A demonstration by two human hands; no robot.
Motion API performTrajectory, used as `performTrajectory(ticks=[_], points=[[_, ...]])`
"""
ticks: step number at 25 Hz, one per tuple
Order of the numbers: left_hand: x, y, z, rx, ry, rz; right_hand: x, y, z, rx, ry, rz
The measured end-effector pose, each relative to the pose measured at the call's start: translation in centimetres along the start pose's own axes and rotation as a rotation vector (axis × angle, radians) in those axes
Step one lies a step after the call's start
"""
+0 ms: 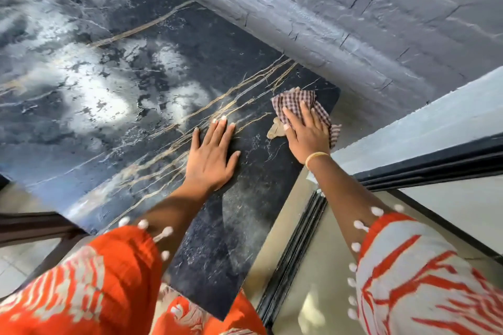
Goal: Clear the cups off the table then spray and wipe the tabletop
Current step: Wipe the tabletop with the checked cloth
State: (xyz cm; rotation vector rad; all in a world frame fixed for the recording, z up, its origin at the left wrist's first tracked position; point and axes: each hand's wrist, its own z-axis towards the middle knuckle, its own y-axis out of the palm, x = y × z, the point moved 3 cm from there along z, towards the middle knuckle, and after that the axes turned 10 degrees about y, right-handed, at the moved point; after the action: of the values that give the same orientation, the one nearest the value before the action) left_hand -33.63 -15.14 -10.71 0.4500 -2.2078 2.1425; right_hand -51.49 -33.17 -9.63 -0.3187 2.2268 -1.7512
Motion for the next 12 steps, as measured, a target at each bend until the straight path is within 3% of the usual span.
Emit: performTrajectory(ticks=[7,12], points=[[-0.2,-0.1,0.0,0.013,-0.029,-0.021,0.7,-2.2,7.2,0.000,0.103,0.033],[-0.2,-0.1,-0.3,0.003,-0.036,-0.043,-0.8,-1.8,6.9,0.046,0.265,0.100]])
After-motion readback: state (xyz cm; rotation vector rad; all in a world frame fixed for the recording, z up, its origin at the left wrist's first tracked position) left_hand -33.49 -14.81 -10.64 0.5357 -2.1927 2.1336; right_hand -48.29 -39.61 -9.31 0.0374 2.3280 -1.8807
